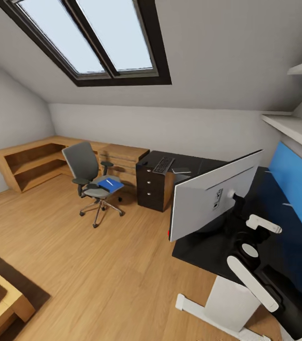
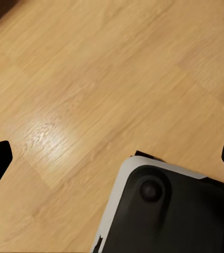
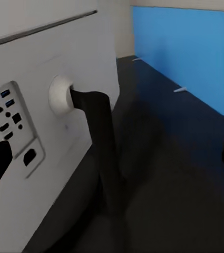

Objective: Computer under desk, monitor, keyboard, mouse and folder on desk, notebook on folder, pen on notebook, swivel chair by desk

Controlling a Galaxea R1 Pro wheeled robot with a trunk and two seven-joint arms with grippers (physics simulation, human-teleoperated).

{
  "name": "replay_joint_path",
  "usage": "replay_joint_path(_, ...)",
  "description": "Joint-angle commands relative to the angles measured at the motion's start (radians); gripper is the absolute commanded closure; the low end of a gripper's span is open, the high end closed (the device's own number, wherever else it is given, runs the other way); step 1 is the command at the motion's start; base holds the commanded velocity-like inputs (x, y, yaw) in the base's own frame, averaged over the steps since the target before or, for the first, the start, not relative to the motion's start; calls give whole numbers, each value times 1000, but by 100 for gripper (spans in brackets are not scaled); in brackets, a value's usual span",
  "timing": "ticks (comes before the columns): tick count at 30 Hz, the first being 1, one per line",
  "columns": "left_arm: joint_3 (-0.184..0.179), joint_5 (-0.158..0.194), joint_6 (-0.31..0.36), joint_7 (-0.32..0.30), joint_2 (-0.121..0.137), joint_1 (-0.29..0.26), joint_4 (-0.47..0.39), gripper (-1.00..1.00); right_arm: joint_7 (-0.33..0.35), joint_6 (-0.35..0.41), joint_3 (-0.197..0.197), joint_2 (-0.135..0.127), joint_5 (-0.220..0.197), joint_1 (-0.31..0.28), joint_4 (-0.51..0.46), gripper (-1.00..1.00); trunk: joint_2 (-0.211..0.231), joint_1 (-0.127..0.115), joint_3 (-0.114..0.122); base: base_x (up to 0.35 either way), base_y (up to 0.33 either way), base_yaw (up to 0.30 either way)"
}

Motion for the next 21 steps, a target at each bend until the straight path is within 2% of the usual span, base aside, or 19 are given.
replay_joint_path(1, -1, 4, -1, 2, 0, 1, -2, -100, -5, 1, 9, 0, -4, -2, 5, -100, -2, 0, -1, 0, 0, -252)
replay_joint_path(3, -1, 4, -1, 2, 0, 1, -2, -100, 8, -1, 21, 0, -3, -2, 16, -100, -2, 0, 1, 0, 0, -257)
replay_joint_path(6, -1, 4, -1, 2, 0, 1, -2, -100, 77, -22, 29, 0, -3, -2, 45, -100, -2, 0, 3, 0, 0, -264)
replay_joint_path(7, -1, 4, -1, 2, 0, 1, -2, -100, 115, -37, 30, 0, -3, -2, 63, -100, -2, 0, 4, 0, 0, -266)
replay_joint_path(8, -1, 4, -3, 2, 1, 1, -2, -100, 208, -74, 32, 0, -2, -2, 127, -100, -2, 0, 4, 0, 0, -217)
replay_joint_path(9, -1, 4, -5, 3, 1, 1, -2, -100, 240, -93, 32, 0, -1, -2, 154, -100, -2, 0, 5, 0, 0, -139)
replay_joint_path(13, 0, 4, -30, 3, 1, 1, -2, -100, 292, -144, 32, 1, -1, -2, 216, -100, -2, 0, 6, 0, 0, -76)
replay_joint_path(20, 0, 4, -57, 3, 0, 1, -2, -100, 317, -206, 34, 2, -1, -2, 254, -100, -2, 0, 6, 0, 0, -15)
replay_joint_path(21, 0, 4, -60, 3, -1, 1, -2, -100, 320, -217, 35, 10, -1, -2, 259, -100, -2, 0, 6, 0, 0, -2)
